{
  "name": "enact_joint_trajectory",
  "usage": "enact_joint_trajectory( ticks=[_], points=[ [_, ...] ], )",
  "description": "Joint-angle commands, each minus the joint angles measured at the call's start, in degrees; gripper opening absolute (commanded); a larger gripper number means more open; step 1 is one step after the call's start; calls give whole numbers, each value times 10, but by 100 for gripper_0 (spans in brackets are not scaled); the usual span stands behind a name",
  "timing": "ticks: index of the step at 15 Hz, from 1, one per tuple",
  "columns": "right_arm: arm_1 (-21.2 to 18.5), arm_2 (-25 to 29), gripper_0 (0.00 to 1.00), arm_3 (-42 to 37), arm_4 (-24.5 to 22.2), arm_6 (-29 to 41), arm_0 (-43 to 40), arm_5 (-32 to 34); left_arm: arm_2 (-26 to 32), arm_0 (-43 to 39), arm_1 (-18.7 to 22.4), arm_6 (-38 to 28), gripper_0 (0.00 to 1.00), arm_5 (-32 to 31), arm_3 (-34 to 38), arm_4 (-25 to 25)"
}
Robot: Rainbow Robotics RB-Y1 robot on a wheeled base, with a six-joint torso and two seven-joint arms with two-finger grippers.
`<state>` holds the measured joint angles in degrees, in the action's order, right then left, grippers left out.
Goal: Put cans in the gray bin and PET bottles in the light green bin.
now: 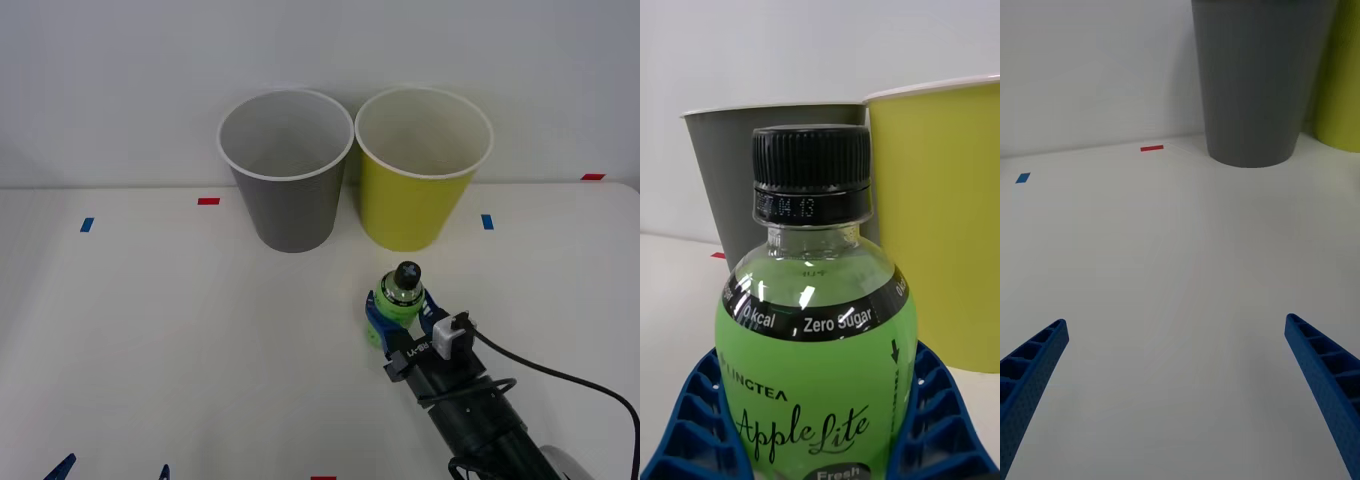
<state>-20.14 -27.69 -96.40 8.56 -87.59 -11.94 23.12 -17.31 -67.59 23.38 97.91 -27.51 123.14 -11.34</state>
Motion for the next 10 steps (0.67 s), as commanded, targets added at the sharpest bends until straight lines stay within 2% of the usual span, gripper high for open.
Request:
enact_joint_trajectory(
  ticks=[1, 3, 4, 7, 10],
  points=[
    [1, 0, 0, 0, 1, 4, -1, 0, 0, 0, 0, 0, 100, 0, 0, 0],
    [3, 0, 0, -3, -2, 0, 0, -3, 0, 0, 0, 0, 100, 0, 0, 0],
    [1, 1, 0, -22, -5, -1, -2, -28, 0, 0, 0, 0, 100, 0, 0, 0],
    [-5, 18, 0, -163, -7, -6, -34, -190, 0, 0, 0, 0, 100, 0, 0, 0],
    [-8, 37, 0, -267, -5, 0, -42, -314, 0, 0, 0, 0, 100, 0, 0, 0]
  ],
)
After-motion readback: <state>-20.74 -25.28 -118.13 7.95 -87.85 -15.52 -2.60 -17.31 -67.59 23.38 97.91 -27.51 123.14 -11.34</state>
